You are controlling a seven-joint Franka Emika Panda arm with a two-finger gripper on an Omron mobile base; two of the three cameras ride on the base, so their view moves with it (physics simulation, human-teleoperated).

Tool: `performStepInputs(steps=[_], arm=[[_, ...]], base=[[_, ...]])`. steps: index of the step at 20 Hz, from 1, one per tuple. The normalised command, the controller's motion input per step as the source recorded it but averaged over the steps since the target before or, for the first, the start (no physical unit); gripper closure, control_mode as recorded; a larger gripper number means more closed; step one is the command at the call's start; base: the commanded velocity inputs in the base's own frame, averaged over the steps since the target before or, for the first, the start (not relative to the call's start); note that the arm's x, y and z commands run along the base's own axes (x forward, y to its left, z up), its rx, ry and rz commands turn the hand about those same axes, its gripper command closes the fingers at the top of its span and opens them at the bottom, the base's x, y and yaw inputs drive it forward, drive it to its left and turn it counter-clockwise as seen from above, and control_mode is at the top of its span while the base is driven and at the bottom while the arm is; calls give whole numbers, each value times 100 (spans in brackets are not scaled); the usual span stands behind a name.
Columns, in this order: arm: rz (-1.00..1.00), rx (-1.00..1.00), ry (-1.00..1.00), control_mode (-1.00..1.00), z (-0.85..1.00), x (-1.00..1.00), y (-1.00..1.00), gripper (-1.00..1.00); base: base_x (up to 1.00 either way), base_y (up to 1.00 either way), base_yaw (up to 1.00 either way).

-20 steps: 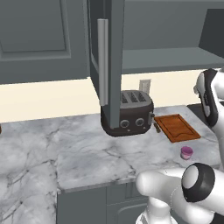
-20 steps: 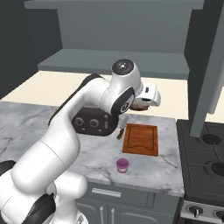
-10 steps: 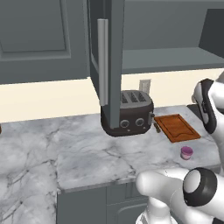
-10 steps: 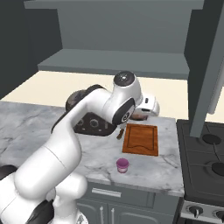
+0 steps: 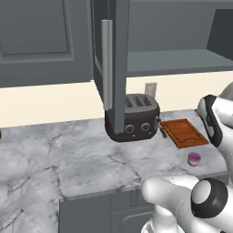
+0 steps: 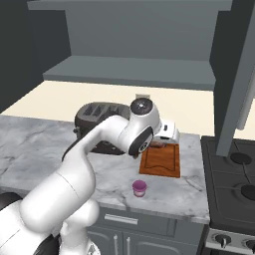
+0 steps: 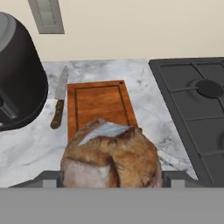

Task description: Pick the bread, place it on the cutting board, pick the jam, place it on the counter, and close the cabinet.

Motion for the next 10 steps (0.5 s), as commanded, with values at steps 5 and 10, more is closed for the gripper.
performStepInputs(steps=[5, 10], arm=[[1, 0, 0, -100, -44, 8, 0, 100], [1, 0, 0, -100, -34, 19, 0, 100]], base=[[0, 0, 0], [0, 0, 0]])
